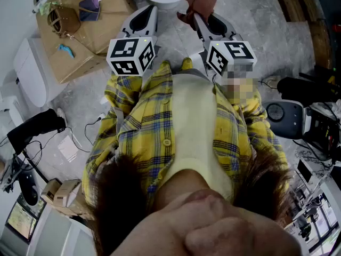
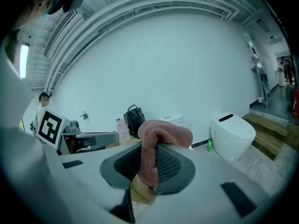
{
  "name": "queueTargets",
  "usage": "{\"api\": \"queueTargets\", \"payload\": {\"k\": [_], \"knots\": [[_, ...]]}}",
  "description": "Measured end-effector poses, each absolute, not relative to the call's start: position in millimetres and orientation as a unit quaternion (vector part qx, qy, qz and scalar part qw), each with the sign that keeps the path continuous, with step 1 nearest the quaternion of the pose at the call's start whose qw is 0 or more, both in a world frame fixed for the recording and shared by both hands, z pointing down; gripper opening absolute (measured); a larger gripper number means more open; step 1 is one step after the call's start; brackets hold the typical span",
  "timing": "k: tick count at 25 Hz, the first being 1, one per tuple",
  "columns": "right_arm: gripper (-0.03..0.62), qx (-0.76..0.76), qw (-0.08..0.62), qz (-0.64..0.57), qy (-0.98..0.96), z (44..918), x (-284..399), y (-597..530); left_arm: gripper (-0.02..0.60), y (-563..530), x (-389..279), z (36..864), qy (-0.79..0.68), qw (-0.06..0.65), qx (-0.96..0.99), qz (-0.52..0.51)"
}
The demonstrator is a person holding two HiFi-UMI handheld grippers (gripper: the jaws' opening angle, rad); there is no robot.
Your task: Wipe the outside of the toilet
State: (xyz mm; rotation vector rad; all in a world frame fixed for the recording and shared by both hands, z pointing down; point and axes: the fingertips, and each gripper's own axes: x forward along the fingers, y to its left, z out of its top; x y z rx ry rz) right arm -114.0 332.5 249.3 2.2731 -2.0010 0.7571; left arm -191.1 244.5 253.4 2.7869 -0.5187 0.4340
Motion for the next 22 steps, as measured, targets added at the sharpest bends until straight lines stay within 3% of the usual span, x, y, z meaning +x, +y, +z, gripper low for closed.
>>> {"api": "queueTargets", "payload": {"k": [22], "knots": [[0.084,0.702,-0.015,0.253,-0.666,258,-58,352,0.009,266,-140,261,-0.209,0.131,0.957,0.15]]}}
